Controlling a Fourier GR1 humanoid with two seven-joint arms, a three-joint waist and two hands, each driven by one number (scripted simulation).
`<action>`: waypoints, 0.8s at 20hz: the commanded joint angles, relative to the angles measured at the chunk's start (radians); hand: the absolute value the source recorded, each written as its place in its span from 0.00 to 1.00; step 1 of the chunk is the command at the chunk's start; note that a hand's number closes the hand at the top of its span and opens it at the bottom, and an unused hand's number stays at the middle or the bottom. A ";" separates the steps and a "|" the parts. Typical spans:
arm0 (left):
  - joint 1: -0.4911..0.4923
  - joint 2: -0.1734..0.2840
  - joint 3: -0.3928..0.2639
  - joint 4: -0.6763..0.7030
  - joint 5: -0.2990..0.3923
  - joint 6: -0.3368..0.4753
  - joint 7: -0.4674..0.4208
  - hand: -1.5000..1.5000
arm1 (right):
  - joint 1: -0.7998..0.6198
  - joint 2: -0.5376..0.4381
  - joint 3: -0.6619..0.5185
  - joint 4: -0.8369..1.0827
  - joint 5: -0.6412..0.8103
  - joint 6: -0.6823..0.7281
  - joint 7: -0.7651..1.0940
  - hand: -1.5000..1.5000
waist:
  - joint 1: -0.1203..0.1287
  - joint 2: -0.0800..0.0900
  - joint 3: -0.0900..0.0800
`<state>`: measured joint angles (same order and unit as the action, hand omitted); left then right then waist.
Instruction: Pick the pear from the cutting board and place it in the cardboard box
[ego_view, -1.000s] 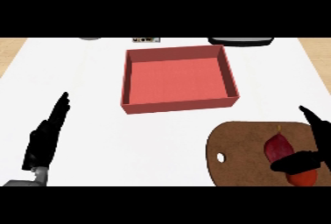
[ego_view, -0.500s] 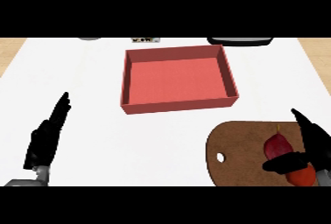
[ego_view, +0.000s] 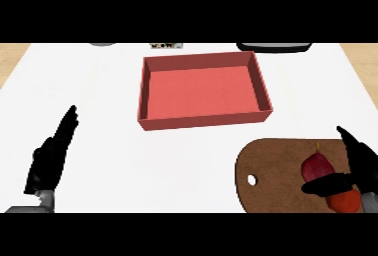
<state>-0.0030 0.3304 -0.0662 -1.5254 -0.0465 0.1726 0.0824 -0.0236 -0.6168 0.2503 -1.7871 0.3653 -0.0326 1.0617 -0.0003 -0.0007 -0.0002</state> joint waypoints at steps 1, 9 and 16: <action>0.019 -0.046 -0.012 0.010 -0.046 0.011 -0.020 0.50 | -0.040 0.046 -0.036 0.015 0.028 0.073 0.076 0.00 | 0.002 0.000 0.000; 0.028 -0.051 0.015 -0.037 -0.050 -0.036 0.025 0.50 | 0.077 0.125 -0.025 0.022 0.079 0.079 -0.003 0.00 | -0.002 -0.001 0.000; -0.035 -0.076 0.043 0.051 -0.066 -0.037 -0.009 0.50 | -0.003 0.107 -0.026 0.105 0.282 0.035 -0.054 1.00 | -0.002 0.001 0.000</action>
<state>-0.0183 0.2641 -0.0358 -1.5131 -0.1125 0.1395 0.0870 -0.0300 -0.4954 0.2039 -1.6756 0.5332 0.0311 0.9879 -0.0005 -0.0005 -0.0003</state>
